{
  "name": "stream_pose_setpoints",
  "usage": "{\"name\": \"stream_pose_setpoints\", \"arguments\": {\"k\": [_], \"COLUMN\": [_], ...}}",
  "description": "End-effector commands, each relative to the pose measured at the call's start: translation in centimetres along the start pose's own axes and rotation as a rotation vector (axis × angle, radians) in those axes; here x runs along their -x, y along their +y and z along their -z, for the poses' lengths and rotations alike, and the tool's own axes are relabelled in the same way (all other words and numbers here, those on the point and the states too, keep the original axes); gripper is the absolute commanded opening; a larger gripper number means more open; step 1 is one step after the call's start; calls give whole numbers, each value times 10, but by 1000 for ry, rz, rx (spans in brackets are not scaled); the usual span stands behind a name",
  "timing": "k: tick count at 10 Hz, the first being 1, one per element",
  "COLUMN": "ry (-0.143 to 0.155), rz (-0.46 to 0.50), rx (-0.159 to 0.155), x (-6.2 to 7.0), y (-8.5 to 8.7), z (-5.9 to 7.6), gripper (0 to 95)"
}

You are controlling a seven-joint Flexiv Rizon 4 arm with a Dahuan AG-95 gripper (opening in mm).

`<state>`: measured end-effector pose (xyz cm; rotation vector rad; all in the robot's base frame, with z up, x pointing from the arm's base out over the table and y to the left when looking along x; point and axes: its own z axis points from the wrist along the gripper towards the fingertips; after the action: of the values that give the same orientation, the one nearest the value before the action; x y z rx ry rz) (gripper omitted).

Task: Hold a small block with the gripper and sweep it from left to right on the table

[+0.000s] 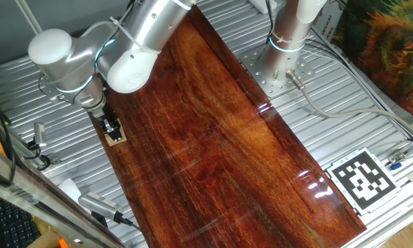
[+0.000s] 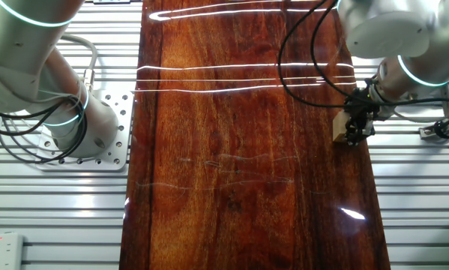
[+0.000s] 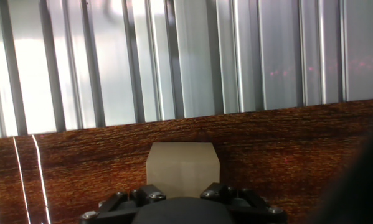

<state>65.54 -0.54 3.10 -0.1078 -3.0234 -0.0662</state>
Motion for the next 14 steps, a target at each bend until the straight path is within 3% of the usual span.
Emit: {"name": "stream_pose_setpoints", "arguments": {"k": [1, 2, 3, 4, 6, 8, 9, 10, 11, 14], "ry": [0, -2, 37, 58, 16, 14, 53, 20, 9, 18], "rz": [3, 6, -5, -13, -2, -2, -10, -3, 2, -2], "rx": [2, 1, -5, 0, 0, 2, -7, -6, -6, -7], "x": [2, 1, 1, 1, 0, 0, 0, 0, 0, 0], "y": [1, 0, 0, 0, 0, 0, 1, 1, 0, 0], "z": [0, -1, -1, 1, 1, 1, 2, 2, 1, -1], "gripper": [190, 190, 190, 190, 190, 190, 190, 190, 190, 190]}}
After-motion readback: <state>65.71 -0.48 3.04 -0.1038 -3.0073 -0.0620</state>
